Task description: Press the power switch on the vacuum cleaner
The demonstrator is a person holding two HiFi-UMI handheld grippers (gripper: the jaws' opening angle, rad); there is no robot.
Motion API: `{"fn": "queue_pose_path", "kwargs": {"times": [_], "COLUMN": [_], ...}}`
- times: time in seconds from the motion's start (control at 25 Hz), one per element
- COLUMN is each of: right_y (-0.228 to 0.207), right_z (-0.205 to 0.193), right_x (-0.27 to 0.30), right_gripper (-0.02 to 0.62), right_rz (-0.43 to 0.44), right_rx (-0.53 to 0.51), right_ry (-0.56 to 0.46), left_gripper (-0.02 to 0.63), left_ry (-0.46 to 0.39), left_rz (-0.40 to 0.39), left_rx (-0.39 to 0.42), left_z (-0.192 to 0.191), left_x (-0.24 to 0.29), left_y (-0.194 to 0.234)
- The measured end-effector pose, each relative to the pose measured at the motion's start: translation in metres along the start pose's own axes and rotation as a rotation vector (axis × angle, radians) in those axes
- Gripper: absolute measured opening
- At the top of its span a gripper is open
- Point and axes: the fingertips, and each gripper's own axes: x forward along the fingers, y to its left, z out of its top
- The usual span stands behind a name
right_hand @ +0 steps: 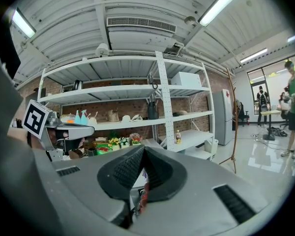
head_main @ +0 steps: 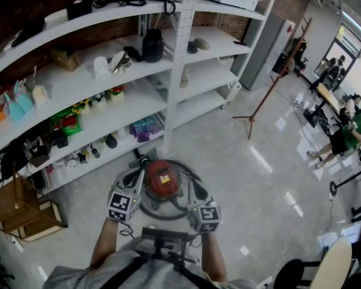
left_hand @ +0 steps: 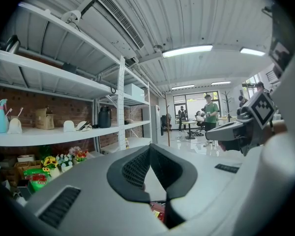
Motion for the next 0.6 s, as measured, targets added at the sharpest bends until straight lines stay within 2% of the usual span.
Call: {"fn": "queue_pose_path", "kwargs": {"times": [0.6], "right_y": [0.0013], "right_z": [0.0004], "right_x": [0.0048], "right_gripper": [0.011], "right_rz": [0.009], "right_rx": [0.006], "right_ry": [0.024], "left_gripper": [0.008], "left_ry": [0.007], "left_rz": [-0.008], "left_rx": [0.004], "left_z": [0.001], "left_x": [0.0084], "left_y": [0.002]}}
